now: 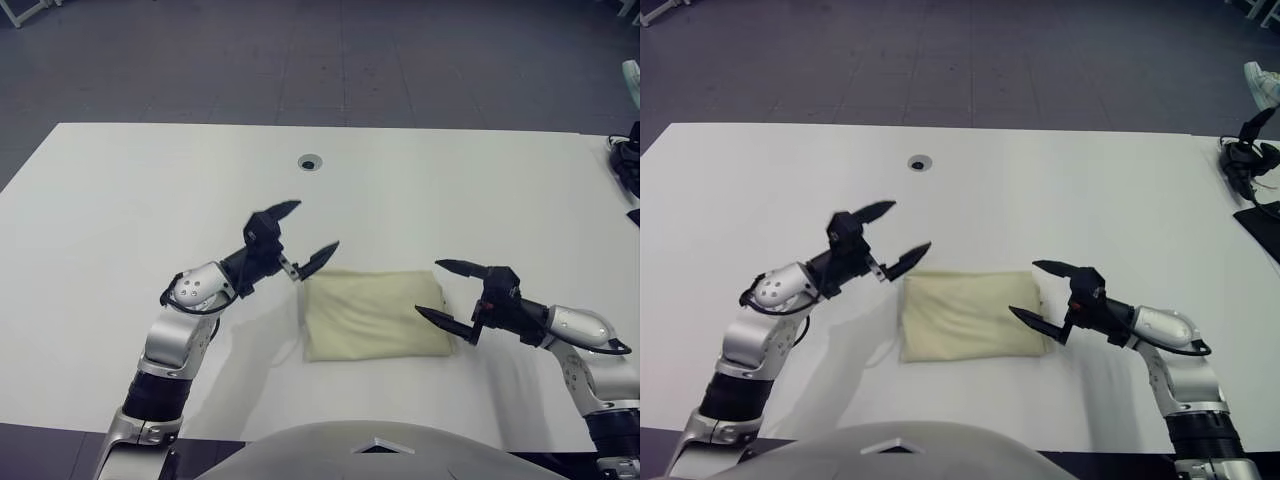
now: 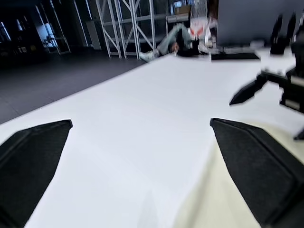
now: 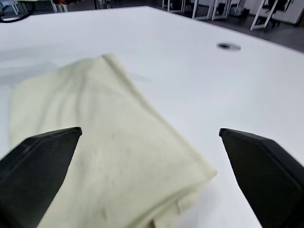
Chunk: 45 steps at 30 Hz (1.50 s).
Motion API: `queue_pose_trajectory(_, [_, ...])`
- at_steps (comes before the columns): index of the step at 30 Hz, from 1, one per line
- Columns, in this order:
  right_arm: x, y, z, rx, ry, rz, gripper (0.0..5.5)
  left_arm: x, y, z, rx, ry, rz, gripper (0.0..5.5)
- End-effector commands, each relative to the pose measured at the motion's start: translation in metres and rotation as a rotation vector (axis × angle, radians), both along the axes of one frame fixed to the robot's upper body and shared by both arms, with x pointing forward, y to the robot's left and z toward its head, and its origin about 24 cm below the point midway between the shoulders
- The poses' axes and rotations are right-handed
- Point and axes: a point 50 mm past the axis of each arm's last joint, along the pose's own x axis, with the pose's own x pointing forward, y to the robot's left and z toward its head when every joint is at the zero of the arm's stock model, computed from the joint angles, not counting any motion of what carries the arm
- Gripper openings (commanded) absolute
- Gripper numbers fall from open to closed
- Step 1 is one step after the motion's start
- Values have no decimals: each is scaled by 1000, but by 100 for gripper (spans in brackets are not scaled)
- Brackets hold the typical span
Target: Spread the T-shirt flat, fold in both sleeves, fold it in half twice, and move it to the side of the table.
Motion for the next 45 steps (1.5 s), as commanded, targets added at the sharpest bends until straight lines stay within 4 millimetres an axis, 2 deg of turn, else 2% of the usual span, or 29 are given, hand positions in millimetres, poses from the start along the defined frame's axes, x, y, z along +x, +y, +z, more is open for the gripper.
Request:
queue_pose_trajectory(1, [12, 20, 31, 11, -103, 78, 539, 3, 5, 28, -187, -37, 99, 540])
queue_pose_trajectory(3, [18, 38, 38, 22, -122, 148, 539, 4, 9, 36, -252, -54, 155, 540])
queue_pose_trajectory(5, [24, 60, 33, 11, -108, 233, 539, 7, 18, 42, -304, -71, 231, 540])
queue_pose_trajectory(7, [29, 85, 18, -14, -62, 325, 539, 11, 28, 46, -338, -93, 321, 540])
queue_pose_trajectory(9, [29, 102, -3, -66, -9, 391, 539, 15, 34, 48, -354, -109, 377, 540])
queue_pose_trajectory(12, [27, 114, -38, -171, 73, 459, 539, 19, 38, 49, -357, -123, 417, 540])
queue_pose_trajectory(16, [30, 112, -69, -297, 159, 455, 539, 21, 37, 47, -347, -119, 434, 540])
queue_pose_trajectory(18, [33, 104, -82, -377, 209, 418, 539, 20, 37, 46, -343, -119, 434, 540])
queue_pose_trajectory(21, [34, 90, -92, -463, 239, 376, 539, 20, 38, 46, -338, -120, 441, 540])
queue_pose_trajectory(23, [43, 76, -98, -536, 250, 252, 539, 21, 40, 45, -344, -114, 455, 540])
queue_pose_trajectory(26, [53, 50, -95, -528, 267, 46, 539, 18, 43, 50, -391, -123, 466, 540])
queue_pose_trajectory(29, [63, 16, -95, -512, 289, -234, 539, 13, 50, 51, -424, -117, 507, 540])
queue_pose_trajectory(31, [59, -7, -105, -532, 344, -393, 539, 9, 57, 55, -584, -62, 540, 540])
queue_pose_trajectory(33, [57, -28, -111, -524, 379, -569, 539, 5, 59, 63, -664, -63, 542, 540])
queue_pose_trajectory(37, [61, -70, -110, -411, 407, -1040, 539, 2, 55, 64, -620, -87, 536, 540])
queue_pose_trajectory(40, [56, -83, -113, -352, 447, -1217, 539, 4, 57, 61, -595, -88, 547, 540])
queue_pose_trajectory(45, [66, -84, -107, -250, 419, -1342, 539, 4, 57, 61, -571, -102, 536, 540])
